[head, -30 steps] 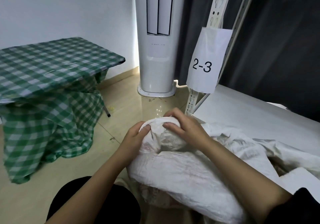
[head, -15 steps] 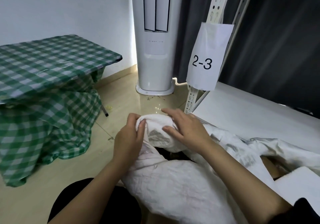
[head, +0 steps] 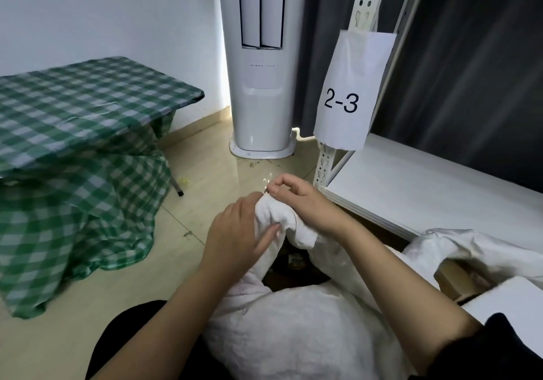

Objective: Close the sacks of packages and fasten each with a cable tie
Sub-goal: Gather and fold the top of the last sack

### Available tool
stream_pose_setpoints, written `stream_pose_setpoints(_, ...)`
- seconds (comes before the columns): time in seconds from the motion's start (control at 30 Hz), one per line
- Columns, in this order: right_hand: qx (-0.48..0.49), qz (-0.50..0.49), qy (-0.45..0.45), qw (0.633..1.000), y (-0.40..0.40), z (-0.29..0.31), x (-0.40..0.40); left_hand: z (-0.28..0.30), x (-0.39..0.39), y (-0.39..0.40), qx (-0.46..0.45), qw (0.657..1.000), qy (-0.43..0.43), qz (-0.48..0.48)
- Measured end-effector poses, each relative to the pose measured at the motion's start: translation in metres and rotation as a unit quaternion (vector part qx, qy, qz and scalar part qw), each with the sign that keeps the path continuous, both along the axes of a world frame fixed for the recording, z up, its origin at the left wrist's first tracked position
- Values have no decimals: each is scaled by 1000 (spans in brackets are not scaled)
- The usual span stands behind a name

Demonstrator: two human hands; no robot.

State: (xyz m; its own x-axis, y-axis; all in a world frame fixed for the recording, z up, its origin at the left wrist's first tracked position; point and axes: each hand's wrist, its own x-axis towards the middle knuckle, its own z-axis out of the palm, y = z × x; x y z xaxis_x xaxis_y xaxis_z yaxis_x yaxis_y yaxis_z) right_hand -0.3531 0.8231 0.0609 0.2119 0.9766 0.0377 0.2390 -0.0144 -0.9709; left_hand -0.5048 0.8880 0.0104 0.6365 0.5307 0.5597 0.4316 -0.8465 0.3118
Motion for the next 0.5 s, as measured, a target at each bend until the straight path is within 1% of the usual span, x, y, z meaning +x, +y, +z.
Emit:
stream_pose_setpoints(0.03, -2, -20, 1, 1000, -2, -2, -1, -1, 1, 2, 10, 1000, 10, 4)
stream_pose_setpoints(0.07, 1, -45, -39, 998, -5, -5, 0, -3, 3, 5, 26, 1000, 14, 8)
stream_pose_setpoints(0.1, 12, -70, -124, 990, -10, -9, 3, -4, 4, 6, 41, 999, 18, 13)
stream_pose_setpoints(0.13, 27, -89, -232, 968, -16, -14, 7, -5, 4, 6, 49, 998, 17, 20)
stream_pose_setpoints(0.17, 44, -102, -331, 937, -25, -20, 12, -1, 4, 5, 33, 999, 13, 30)
stream_pose_setpoints(0.2, 59, -107, -405, 906, -34, -26, 16, -1, 3, 5, 3, 999, 3, 42)
stream_pose_setpoints(0.23, 69, -104, -454, 882, -41, -32, 18, 0, 2, 5, -40, 998, -8, 55)
stream_pose_setpoints(0.3, 76, -92, -514, 849, -49, -44, 21, -1, 0, 9, -161, 985, -28, 52)
stream_pose_setpoints(0.33, 77, -91, -518, 847, -49, -47, 21, -1, 0, 11, -225, 973, -44, 26)
stream_pose_setpoints(0.37, 76, -92, -494, 861, -48, -47, 22, 1, 0, 14, -300, 952, -67, -5)
stream_pose_setpoints(0.4, 73, -95, -446, 887, -45, -46, 22, 3, 0, 16, -377, 921, -92, -29)
stream_pose_setpoints(0.43, 67, -93, -379, 918, -41, -44, 24, 5, 0, 17, -435, 895, -97, -37)
stream_pose_setpoints(0.47, 54, -87, -308, 946, -37, -41, 26, 6, 0, 18, -464, 881, -87, -32)
stream_pose_setpoints(0.5, 41, -78, -245, 965, -32, -39, 29, 5, -1, 19, -448, 892, -62, -16)
